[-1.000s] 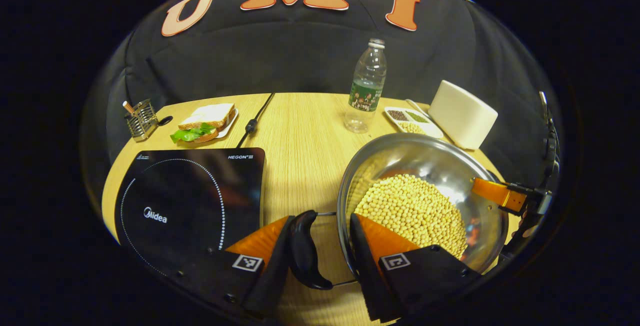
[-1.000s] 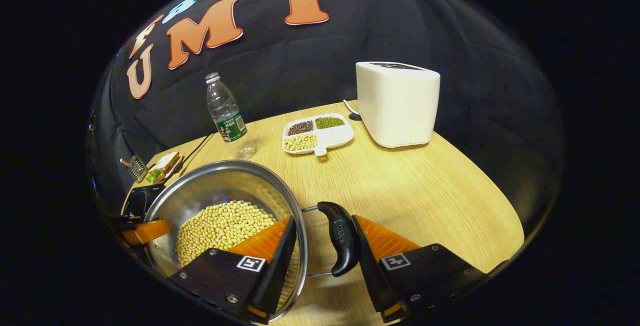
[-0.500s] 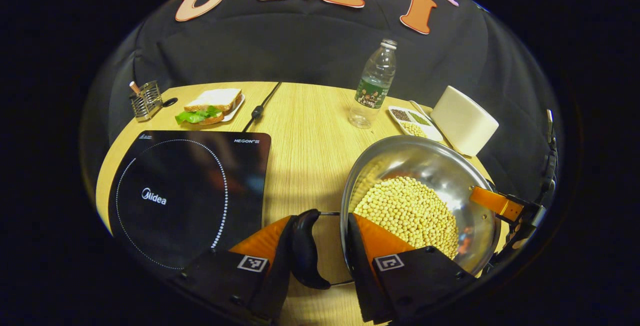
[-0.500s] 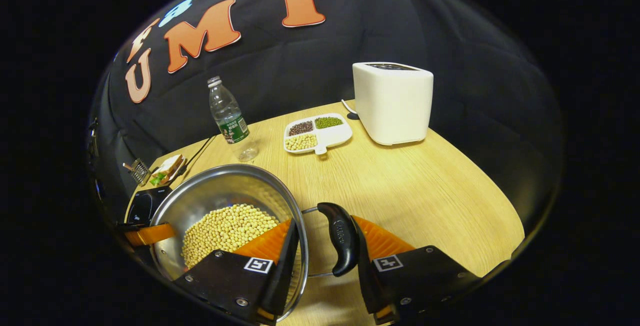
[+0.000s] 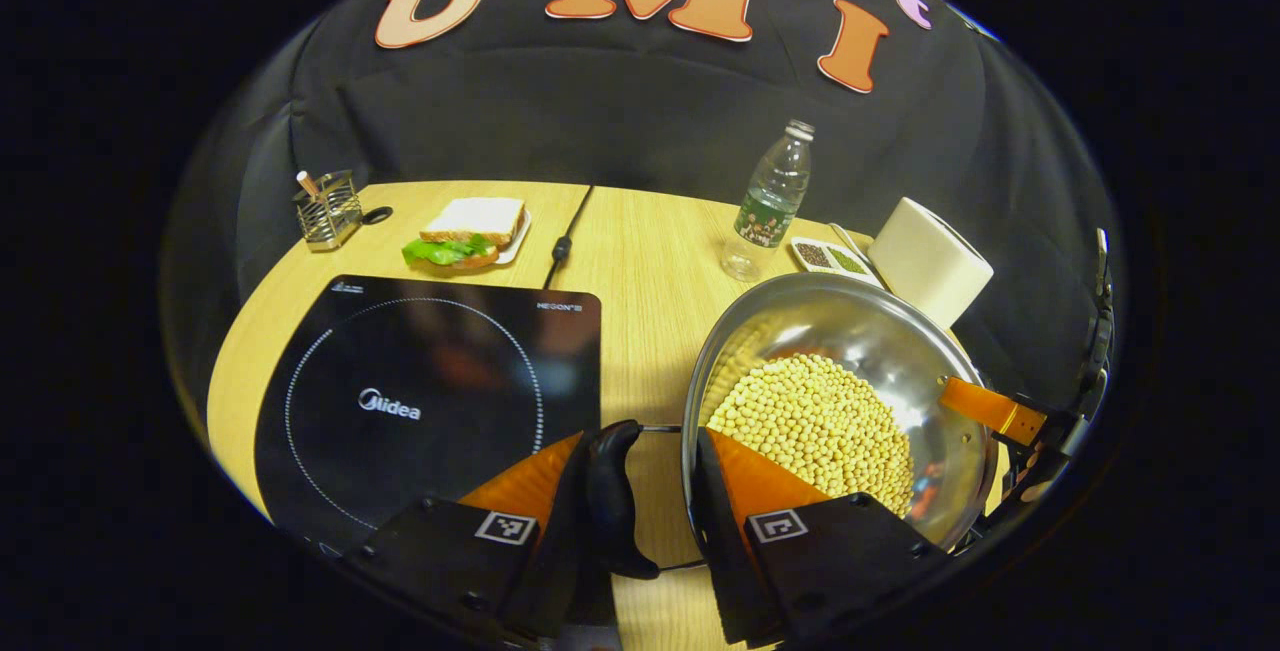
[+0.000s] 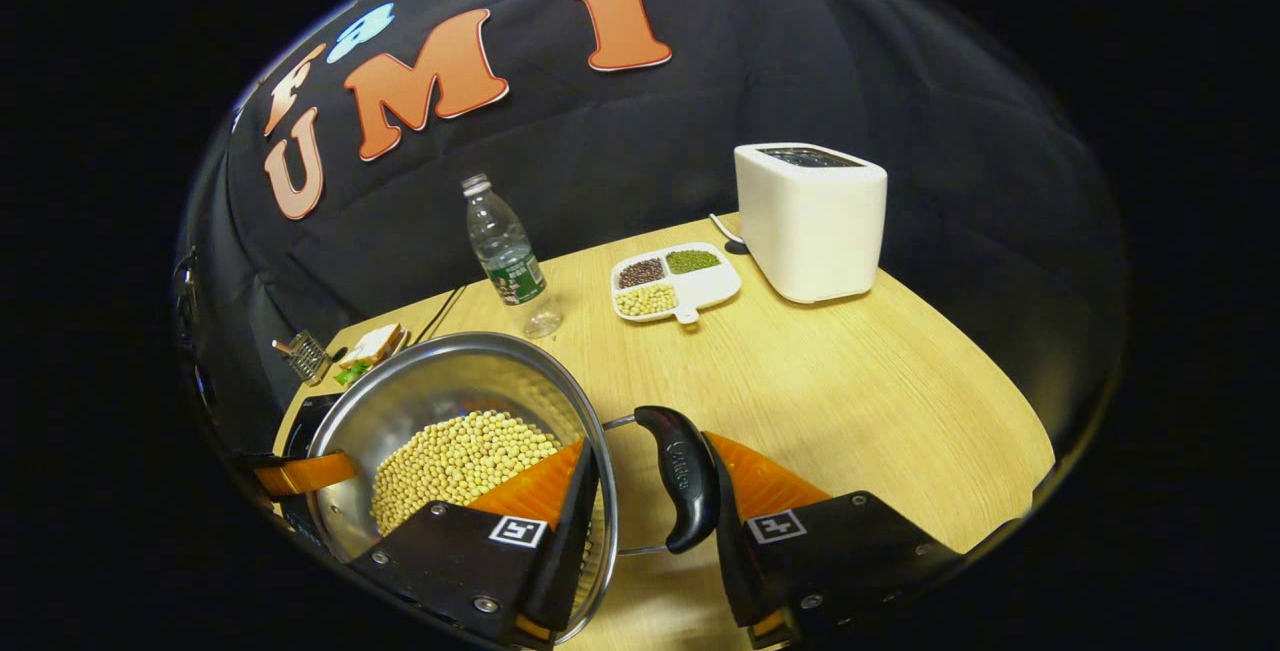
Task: First push the handle of the pot to place it horizontally, then grasp the pot with both hands and set it on the induction cooktop.
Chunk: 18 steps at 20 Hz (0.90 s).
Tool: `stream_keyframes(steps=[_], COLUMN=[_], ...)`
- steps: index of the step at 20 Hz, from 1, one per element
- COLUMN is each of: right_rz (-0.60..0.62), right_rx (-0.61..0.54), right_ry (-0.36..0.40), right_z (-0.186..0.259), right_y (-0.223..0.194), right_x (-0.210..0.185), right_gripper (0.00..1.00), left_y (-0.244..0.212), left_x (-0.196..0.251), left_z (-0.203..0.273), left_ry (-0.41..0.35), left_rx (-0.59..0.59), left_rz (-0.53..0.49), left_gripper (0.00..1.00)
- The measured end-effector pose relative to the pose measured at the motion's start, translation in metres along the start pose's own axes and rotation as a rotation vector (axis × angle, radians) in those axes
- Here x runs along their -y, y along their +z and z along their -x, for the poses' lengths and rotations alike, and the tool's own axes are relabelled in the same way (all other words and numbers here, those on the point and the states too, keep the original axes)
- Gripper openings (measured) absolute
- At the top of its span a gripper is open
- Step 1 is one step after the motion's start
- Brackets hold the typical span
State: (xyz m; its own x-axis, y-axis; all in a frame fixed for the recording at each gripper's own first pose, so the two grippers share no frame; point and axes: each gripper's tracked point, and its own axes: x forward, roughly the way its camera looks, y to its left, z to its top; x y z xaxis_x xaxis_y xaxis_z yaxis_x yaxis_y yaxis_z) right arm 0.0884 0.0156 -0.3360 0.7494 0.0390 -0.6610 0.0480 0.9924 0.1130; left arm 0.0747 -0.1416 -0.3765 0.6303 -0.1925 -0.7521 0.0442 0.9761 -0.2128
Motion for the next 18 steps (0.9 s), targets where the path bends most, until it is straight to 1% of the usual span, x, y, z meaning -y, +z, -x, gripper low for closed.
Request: stream_keyframes(steps=[2, 6, 8, 9, 12, 13, 15, 16, 17, 18], right_rz=[0.004, 0.017, 0.021, 0.020, 0.022, 0.029, 0.034, 0.037, 0.041, 0.048], right_rx=[0.006, 0.011, 0.006, 0.002, -0.006, -0.009, -0.014, -0.016, -0.018, -0.023], right_ry=[0.013, 0.040, 0.056, 0.066, 0.093, 0.100, 0.119, 0.129, 0.139, 0.147], right_z=[0.003, 0.007, 0.007, 0.008, 0.005, 0.004, 0.003, 0.002, 0.000, -0.002], right_y=[0.004, 0.008, 0.008, 0.008, 0.007, 0.006, 0.005, 0.005, 0.004, 0.003], right_x=[-0.015, -0.049, -0.067, -0.076, -0.105, -0.116, -0.136, -0.146, -0.157, -0.166], right_gripper=[0.58, 0.58, 0.58, 0.58, 0.58, 0.58, 0.58, 0.58, 0.58, 0.58], left_y=[0.009, 0.018, 0.020, 0.022, 0.029, 0.031, 0.032, 0.033, 0.033, 0.033], left_x=[-0.014, -0.042, -0.058, -0.067, -0.094, -0.104, -0.125, -0.135, -0.145, -0.155], left_z=[0.008, 0.023, 0.030, 0.034, 0.042, 0.045, 0.048, 0.049, 0.051, 0.054], left_ry=[0.009, 0.030, 0.043, 0.049, 0.071, 0.080, 0.095, 0.104, 0.115, 0.123], left_rx=[0.007, 0.015, 0.009, 0.007, 0.009, 0.009, 0.005, 0.006, 0.005, 0.005], left_rz=[0.008, 0.034, 0.037, 0.040, 0.037, 0.039, 0.055, 0.066, 0.075, 0.084], left_gripper=[0.62, 0.63, 0.61, 0.63, 0.65, 0.61, 0.63, 0.61, 0.63, 0.61])
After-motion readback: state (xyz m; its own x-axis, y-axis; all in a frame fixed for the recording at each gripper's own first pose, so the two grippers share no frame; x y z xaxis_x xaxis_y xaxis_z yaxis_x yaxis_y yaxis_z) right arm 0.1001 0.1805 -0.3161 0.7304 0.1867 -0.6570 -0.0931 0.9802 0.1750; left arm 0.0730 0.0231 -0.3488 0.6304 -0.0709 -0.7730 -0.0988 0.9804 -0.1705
